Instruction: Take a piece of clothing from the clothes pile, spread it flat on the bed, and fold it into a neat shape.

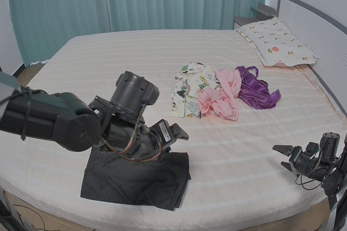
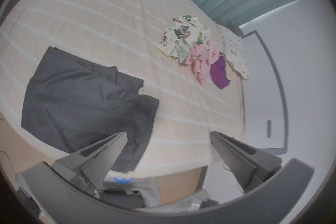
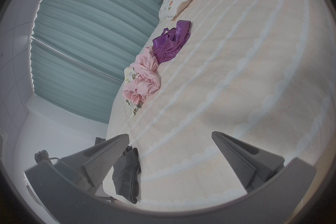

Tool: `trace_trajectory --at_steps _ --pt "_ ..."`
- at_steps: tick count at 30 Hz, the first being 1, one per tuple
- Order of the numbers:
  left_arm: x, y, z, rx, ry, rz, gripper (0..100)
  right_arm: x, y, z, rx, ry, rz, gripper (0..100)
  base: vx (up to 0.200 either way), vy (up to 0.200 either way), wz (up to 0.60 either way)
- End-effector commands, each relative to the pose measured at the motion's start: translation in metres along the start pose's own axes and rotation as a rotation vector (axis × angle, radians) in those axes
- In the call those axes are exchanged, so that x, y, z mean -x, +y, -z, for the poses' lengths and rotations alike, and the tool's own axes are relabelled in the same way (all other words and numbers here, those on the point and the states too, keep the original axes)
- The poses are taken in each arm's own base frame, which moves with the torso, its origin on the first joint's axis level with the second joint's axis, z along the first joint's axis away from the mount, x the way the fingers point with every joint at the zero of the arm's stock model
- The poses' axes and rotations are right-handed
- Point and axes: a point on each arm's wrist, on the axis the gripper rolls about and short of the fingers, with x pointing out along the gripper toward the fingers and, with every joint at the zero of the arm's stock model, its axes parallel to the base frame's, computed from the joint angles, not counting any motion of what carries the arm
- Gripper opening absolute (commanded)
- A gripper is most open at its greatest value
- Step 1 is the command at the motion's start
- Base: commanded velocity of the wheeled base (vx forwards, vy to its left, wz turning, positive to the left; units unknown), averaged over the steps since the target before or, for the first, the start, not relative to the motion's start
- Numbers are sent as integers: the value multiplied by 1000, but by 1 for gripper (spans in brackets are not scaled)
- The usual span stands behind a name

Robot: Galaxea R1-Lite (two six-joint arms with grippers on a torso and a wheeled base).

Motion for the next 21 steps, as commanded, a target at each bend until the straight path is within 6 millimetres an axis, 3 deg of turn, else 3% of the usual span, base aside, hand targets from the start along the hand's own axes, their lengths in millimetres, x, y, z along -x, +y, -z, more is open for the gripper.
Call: trace_trajectory --at_steps 1,12,21 --pt "37 12 -7 56 -25 53 100 2 -2 4 -7 16 14 100 0 0 0" --pt "30 57 -7 149 -4 -80 100 0 -1 8 -4 38 14 100 0 0 0" --pt "34 101 -4 225 -11 -103 100 -1 -2 8 -5 44 17 100 0 200 0"
